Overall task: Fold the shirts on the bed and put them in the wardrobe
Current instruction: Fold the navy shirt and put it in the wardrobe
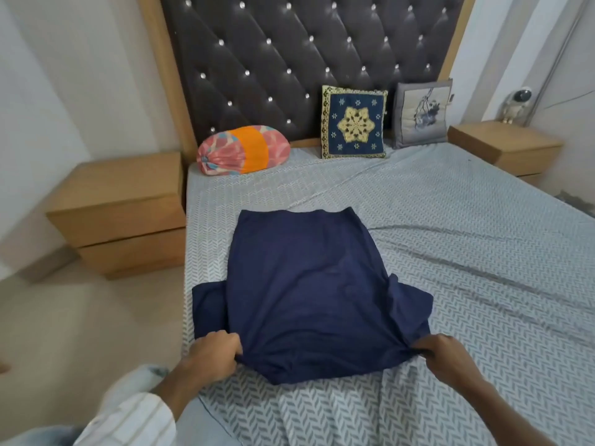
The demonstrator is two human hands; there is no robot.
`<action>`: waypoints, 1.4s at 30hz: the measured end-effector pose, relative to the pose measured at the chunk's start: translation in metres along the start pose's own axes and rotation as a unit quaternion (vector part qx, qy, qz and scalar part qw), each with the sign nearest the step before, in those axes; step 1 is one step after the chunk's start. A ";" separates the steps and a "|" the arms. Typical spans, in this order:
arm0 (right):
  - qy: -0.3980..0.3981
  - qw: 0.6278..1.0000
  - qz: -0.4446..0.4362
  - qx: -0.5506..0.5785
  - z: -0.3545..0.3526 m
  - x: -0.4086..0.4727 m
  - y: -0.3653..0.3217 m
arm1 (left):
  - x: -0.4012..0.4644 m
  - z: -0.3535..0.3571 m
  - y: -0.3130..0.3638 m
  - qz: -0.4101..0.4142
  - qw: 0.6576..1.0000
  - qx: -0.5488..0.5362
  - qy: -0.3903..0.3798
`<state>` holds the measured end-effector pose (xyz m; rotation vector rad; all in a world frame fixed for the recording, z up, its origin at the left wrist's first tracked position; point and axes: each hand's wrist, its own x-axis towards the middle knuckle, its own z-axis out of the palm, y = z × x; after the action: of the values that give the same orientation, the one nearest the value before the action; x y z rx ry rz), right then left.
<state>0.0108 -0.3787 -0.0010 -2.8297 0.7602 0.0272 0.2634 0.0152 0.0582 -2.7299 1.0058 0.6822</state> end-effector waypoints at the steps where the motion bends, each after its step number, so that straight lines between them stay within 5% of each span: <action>1: 0.006 1.000 0.001 0.010 0.003 -0.004 0.002 | -0.002 0.002 0.003 -0.001 1.000 0.022 0.000; 4: -0.006 0.999 0.033 -0.024 0.005 -0.023 0.000 | -0.010 0.009 0.010 0.008 0.998 0.059 -0.027; 8: -0.138 0.976 0.089 -0.141 -0.004 -0.038 -0.023 | -0.023 0.022 0.016 0.020 0.989 0.078 -0.122; 10: -0.124 0.975 0.084 -0.165 -0.001 -0.036 -0.038 | -0.027 0.032 0.019 0.032 0.988 0.064 -0.133; 14: 0.040 0.994 -0.094 -0.035 0.025 -0.030 -0.073 | -0.025 0.043 0.024 0.083 0.995 0.000 -0.048; 17: -0.020 0.975 -0.218 -0.043 0.055 -0.029 -0.108 | -0.017 0.050 0.026 0.143 0.988 -0.046 -0.030; 23: 0.003 0.980 -0.197 -0.041 0.076 -0.028 -0.137 | -0.005 0.059 0.044 0.216 0.976 -0.009 -0.023; 29: -0.093 0.978 -0.169 0.082 0.068 -0.045 -0.124 | -0.003 0.061 0.050 0.214 0.973 -0.043 -0.077; 33: -0.182 0.966 -0.183 0.029 0.068 -0.052 -0.121 | -0.004 0.055 0.054 0.249 0.958 -0.041 -0.136; 36: -0.122 0.978 -0.133 0.101 0.062 -0.049 -0.124 | -0.003 0.057 0.055 0.250 0.958 -0.045 -0.133; 39: 0.033 0.988 0.011 0.147 0.056 -0.041 -0.107 | -0.001 0.061 0.062 0.241 0.961 -0.056 -0.122; 42: 0.118 0.960 0.178 0.183 0.045 -0.026 -0.080 | 0.006 0.062 0.073 0.238 0.963 -0.094 -0.082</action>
<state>0.0291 -0.2890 -0.0273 -2.3405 1.1809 -0.3620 0.1976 -0.0255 0.0013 -2.5311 1.6508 1.1071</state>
